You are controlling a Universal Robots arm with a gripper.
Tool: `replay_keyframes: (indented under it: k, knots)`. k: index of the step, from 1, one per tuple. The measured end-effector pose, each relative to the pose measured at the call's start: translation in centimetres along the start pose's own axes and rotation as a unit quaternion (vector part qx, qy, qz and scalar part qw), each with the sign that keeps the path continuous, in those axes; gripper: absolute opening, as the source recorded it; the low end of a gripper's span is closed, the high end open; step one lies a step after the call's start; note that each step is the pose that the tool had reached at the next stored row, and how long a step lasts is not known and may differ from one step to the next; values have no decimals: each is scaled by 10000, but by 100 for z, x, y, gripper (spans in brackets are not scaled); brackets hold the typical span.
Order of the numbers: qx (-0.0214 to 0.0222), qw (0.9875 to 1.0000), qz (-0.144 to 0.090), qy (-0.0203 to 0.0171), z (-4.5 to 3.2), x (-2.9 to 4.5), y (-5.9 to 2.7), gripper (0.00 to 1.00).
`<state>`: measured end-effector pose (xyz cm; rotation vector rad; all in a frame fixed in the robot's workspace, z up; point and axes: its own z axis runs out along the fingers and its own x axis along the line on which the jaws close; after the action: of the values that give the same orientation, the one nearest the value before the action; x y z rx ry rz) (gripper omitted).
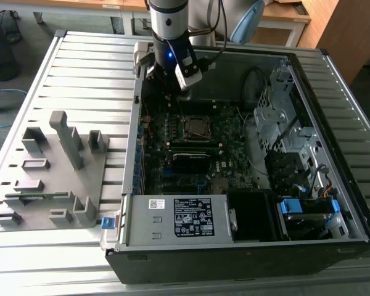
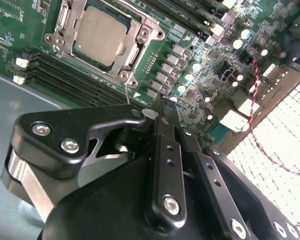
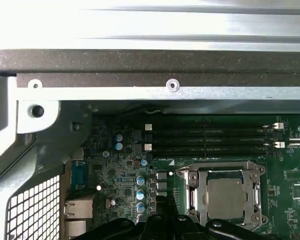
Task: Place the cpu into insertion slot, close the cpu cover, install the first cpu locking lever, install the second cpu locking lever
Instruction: 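Install the first cpu locking lever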
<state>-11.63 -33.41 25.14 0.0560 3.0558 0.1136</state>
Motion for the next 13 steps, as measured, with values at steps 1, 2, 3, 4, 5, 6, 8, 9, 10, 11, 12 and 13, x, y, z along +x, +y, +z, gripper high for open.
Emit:
replay_keyframes:
  k: [1,2,3,4,5,6,8,9,10,11,12,13]
  knots:
    - [-1,10000,3,0,-6,0,0,11]
    - [-2,10000,4,-1,-13,-1,1,11]
    - [-2,10000,4,-1,-21,-2,2,11]
    - [-2,10000,5,-1,-27,-2,3,11]
    - [-2,10000,4,-1,-33,-3,3,11]
    - [-3,10000,4,-1,-42,-4,4,11]
    - [-3,10000,4,-1,-63,-6,5,11]
    - [-3,10000,4,-1,-68,-6,6,11]
    - [-4,10000,4,-2,-67,-6,6,11]
    - [-4,10000,4,-2,-67,-6,6,11]
    - [-8,10000,4,-5,-68,-3,5,11]
    - [-24,10000,5,-11,-69,1,5,11]
